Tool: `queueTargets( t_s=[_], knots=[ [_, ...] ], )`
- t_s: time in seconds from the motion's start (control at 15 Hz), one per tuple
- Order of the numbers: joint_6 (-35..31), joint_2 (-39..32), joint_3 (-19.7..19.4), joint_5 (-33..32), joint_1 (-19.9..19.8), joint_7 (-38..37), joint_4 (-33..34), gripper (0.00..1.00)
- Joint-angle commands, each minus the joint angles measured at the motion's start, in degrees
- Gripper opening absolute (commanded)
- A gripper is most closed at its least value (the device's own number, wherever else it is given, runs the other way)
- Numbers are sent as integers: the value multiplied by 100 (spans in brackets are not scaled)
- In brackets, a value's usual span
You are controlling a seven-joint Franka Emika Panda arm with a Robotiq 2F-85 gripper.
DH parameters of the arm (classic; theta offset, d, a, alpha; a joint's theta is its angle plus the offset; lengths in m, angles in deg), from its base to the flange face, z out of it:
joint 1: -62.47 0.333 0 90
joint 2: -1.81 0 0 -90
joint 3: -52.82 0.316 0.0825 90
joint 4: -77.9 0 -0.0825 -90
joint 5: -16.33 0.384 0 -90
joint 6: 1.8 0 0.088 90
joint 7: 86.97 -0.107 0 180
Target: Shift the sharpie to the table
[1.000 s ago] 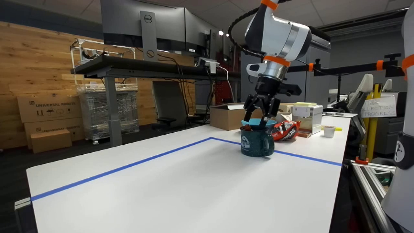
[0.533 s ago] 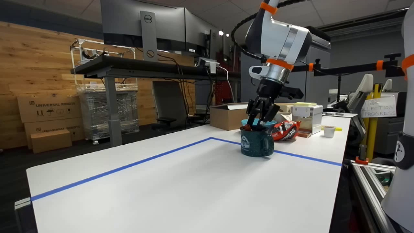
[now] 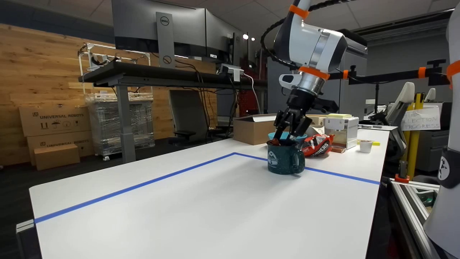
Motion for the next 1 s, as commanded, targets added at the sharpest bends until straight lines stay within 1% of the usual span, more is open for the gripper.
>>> queueTargets(
  t_s=[0.0,0.13,0.2,0.27,0.33,0.4,0.53,0.73,0.8,0.87,0.93],
  knots=[
    [88,-78,-59,406,66,448,10,57],
    [144,-160,-48,554,77,601,49,56],
    [172,-190,-45,616,77,676,62,57],
    [203,-236,-39,666,75,728,80,56],
    [241,-282,-35,754,80,823,103,56],
    [280,-317,-34,818,79,895,119,59],
    [340,-414,-27,972,87,1059,163,59],
    [504,-568,-14,1146,76,1250,264,55],
    [567,-612,-10,1204,70,1308,300,49],
    [604,-659,0,1241,67,1355,333,32],
    [659,-711,10,1274,64,1400,360,24]
  ],
)
